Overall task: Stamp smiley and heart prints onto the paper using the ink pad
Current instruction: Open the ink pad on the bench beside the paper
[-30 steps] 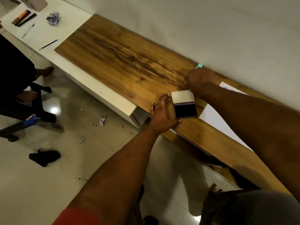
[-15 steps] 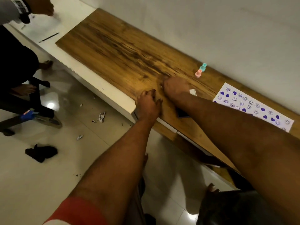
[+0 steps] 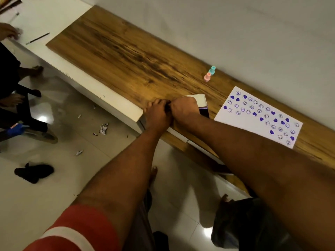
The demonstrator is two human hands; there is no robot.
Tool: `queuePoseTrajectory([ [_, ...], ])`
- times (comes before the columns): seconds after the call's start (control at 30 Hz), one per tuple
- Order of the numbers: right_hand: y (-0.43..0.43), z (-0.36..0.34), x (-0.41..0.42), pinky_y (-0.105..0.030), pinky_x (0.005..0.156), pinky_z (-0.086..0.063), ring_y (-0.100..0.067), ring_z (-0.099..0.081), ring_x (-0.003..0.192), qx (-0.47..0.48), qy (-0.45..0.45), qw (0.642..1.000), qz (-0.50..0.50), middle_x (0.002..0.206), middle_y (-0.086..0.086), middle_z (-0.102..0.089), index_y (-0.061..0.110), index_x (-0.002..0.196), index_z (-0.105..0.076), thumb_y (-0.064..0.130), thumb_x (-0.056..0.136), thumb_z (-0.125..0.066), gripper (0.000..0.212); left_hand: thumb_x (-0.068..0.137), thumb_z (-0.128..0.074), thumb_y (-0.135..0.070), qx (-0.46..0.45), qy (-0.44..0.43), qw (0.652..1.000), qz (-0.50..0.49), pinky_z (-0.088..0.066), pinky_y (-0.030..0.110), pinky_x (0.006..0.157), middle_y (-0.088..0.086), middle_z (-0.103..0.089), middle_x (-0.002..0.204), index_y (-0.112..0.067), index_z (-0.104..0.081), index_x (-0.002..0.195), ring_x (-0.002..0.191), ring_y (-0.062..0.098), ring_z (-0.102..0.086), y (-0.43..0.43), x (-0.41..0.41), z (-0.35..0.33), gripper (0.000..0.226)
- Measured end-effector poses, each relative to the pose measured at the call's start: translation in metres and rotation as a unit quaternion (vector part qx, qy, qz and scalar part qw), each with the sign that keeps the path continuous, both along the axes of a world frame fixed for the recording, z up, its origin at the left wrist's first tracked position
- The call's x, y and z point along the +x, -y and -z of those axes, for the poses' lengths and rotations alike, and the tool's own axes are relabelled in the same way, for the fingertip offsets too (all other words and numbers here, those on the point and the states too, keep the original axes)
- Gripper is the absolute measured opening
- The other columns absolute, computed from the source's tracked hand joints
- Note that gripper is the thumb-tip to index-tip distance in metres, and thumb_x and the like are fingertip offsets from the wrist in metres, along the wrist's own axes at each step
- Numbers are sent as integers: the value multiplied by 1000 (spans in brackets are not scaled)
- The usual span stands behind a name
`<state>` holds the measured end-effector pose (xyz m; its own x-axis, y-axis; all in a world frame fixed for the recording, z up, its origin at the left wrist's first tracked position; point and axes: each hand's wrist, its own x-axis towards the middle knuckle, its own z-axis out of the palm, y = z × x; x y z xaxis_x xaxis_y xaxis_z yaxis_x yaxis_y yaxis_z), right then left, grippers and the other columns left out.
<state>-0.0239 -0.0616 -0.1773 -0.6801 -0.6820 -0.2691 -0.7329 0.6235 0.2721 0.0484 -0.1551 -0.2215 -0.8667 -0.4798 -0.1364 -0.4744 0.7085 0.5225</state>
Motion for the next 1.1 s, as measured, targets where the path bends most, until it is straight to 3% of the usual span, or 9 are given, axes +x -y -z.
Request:
queuePoseTrajectory([
  [0.3, -8, 4, -2, -40, 67, -43, -30, -70, 100, -9, 2, 1000, -29, 115, -8, -70, 14, 126, -60, 19, 102, -55, 24, 101, -61, -32, 8, -24, 999, 28, -36, 50, 109, 6, -65, 133, -19, -69, 130, 129, 32, -51, 0, 3, -4, 33],
  [0.5, -23, 12, -23, -37, 69, -39, -32, -70, 98, -63, -1, 992, -112, 113, -10, -72, 14, 128, -58, 30, 109, -38, 33, 101, -63, -36, 19, -31, 999, 38, -41, 51, 106, 4, -67, 131, -24, -71, 129, 126, 30, -52, 4, 1, -2, 32],
  [0.67, -28, 14, -37, -40, 73, -46, -33, -69, 92, -91, 22, 983, -157, 106, -14, -72, 13, 123, -57, 41, 108, -33, 40, 96, -70, -36, 12, -36, 999, 35, -37, 48, 104, 1, -67, 129, -25, -72, 127, 125, 29, -52, 6, 0, 1, 32],
  [0.87, -49, 12, -40, -39, 76, -53, -27, -68, 88, -194, 67, 978, -21, 100, -8, -72, 18, 111, -62, 55, 106, -31, 48, 88, -79, -48, 37, -46, 998, 27, -40, 48, 102, -4, -68, 123, -29, -74, 118, 121, 26, -52, 6, -1, 4, 36],
  [0.97, -83, 16, -38, -32, 62, -46, -28, -69, 83, -224, 42, 973, 30, 98, -12, -73, 14, 116, -63, 56, 106, -32, 53, 84, -83, -49, 48, -54, 997, 22, -41, 50, 102, -7, -69, 121, -32, -75, 115, 121, 25, -51, 5, 0, 4, 36],
  [1.1, -124, 19, -32, -29, 62, -39, -24, -66, 77, -216, 62, 972, 71, 98, -12, -73, 13, 110, -64, 55, 106, -35, 51, 82, -83, -52, 38, -47, 998, 28, -35, 46, 103, -8, -68, 124, -33, -74, 118, 125, 26, -48, 0, -1, 2, 41],
])
